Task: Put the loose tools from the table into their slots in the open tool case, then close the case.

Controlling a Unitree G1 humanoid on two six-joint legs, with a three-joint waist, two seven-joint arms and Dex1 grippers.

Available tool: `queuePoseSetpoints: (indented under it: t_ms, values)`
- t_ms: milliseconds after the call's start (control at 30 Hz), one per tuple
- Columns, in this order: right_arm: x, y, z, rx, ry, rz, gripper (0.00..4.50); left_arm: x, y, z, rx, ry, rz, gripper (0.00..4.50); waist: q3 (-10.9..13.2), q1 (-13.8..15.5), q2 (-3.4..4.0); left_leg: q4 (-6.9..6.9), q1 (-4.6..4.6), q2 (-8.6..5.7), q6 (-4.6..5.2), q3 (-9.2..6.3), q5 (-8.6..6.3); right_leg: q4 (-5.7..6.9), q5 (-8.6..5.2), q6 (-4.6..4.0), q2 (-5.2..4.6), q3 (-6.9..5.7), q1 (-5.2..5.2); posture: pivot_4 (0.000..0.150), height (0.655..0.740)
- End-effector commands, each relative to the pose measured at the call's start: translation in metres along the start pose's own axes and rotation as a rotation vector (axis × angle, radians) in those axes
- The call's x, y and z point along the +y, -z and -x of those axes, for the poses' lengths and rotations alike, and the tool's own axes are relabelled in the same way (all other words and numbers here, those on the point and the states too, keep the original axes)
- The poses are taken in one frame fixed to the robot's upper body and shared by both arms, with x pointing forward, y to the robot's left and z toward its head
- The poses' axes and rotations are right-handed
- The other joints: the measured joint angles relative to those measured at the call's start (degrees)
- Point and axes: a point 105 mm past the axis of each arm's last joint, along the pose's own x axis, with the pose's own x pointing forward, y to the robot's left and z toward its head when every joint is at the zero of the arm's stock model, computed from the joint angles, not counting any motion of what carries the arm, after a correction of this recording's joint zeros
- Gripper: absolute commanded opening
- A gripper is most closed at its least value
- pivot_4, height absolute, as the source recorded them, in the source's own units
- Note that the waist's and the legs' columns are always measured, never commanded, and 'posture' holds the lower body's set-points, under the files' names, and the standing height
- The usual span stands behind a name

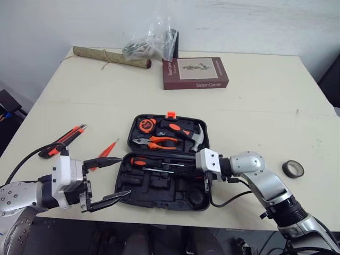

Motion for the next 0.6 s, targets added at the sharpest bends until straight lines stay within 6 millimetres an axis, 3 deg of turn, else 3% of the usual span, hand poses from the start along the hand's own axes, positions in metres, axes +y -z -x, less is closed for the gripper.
queuePoseSetpoints:
  t_ms: [33, 233, 400, 500, 600]
  values:
    - [0.02, 0.045, -0.004, 0.194, -0.061, -0.081, 0.03, -0.003, -0.003, 0.0, 0.0, 0.006, -0.013, 4.5, -0.14, -0.13, -0.11, 0.0, 0.03, 0.01, 0.0, 0.0, 0.0, 0.0, 0.0, 0.0, 0.0, 0.0, 0.01, 0.15, 0.74]
    - [0.017, 0.043, -0.007, 0.224, -0.06, -0.092, 0.03, -0.003, 0.001, 0.001, 0.014, 0.005, -0.006, 4.5, -0.45, -0.16, -0.23, -0.28, 0.94, 0.06, 0.1, -0.01, -0.29, -0.21, -0.07, -0.12, 0.02, 0.0, 0.9, 0.15, 0.74]
    - [-0.002, 0.002, 0.01, -0.023, 0.025, -0.123, 0.03, 0.009, 0.001, 0.008, 0.014, -0.063, -0.028, 4.5, -0.39, 0.06, -0.14, -0.27, 0.87, 0.07, 0.03, -0.05, -0.28, -0.25, -0.08, -0.14, 0.02, -0.01, 0.85, 0.15, 0.74]
    - [-0.014, -0.013, 0.054, -0.143, 0.122, -0.189, 0.03, 0.032, -0.004, 0.032, 0.008, -0.214, -0.095, 4.5, -0.2, 0.81, 0.04, -0.2, 0.66, 0.04, -0.01, -0.06, -0.25, -0.32, -0.07, -0.14, 0.0, -0.04, 0.72, 0.15, 0.74]
    - [-0.012, -0.009, 0.1, -0.094, 0.19, -0.248, 0.03, 0.056, -0.007, 0.066, 0.022, -0.399, -0.122, 4.5, 0.05, 1.41, 0.29, -0.11, 0.5, -0.01, 0.13, -0.06, -0.33, -0.44, -0.06, -0.11, -0.05, -0.05, 0.67, 0.15, 0.74]
